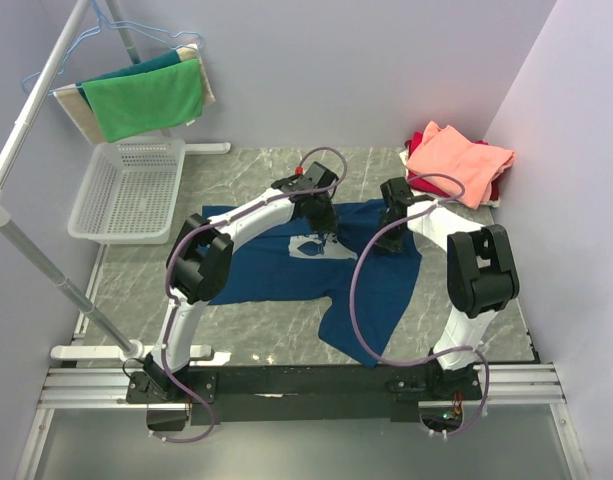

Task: Fold and stack the t-shirts
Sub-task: Fold the tshirt

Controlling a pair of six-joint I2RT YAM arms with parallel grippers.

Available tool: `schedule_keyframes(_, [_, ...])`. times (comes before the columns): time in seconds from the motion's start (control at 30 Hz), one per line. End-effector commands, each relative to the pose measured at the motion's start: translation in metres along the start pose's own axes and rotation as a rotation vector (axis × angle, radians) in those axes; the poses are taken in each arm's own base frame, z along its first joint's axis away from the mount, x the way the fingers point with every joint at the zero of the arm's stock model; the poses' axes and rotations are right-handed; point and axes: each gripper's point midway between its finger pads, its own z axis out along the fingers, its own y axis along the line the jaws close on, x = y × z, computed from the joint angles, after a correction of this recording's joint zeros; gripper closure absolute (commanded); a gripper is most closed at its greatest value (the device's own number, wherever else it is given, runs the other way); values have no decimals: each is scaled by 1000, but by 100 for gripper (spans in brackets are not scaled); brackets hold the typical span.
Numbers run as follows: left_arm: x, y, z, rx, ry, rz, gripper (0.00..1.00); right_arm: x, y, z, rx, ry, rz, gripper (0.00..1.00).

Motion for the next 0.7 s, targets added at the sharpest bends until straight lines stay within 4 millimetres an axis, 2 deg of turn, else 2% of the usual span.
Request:
schedule_keyframes(0.0, [-6, -10, -8, 39, -6, 36, 99, -22, -3, -41, 58, -105, -8, 100])
schedule_keyframes(0.13, [-2, -9, -4, 44, 22, 49, 99, -20, -9, -52, 80, -108, -2, 100])
schedule_keyframes(0.27, [3, -7, -3, 40, 44, 55, 99, -12, -17, -53, 102, -106, 9, 100])
schedule_keyframes(0.37, [4, -5, -3, 41, 45, 56, 99, -9, -19, -53, 103, -107, 9, 98])
schedule_keyframes(0.5, [8, -4, -3, 49, 61, 66, 99, -8, -19, -53, 101, -102, 16, 100])
schedule_keyframes(0.67, [19, 4, 0, 18, 116, 77, 99, 2, -33, -55, 158, -79, 20, 100])
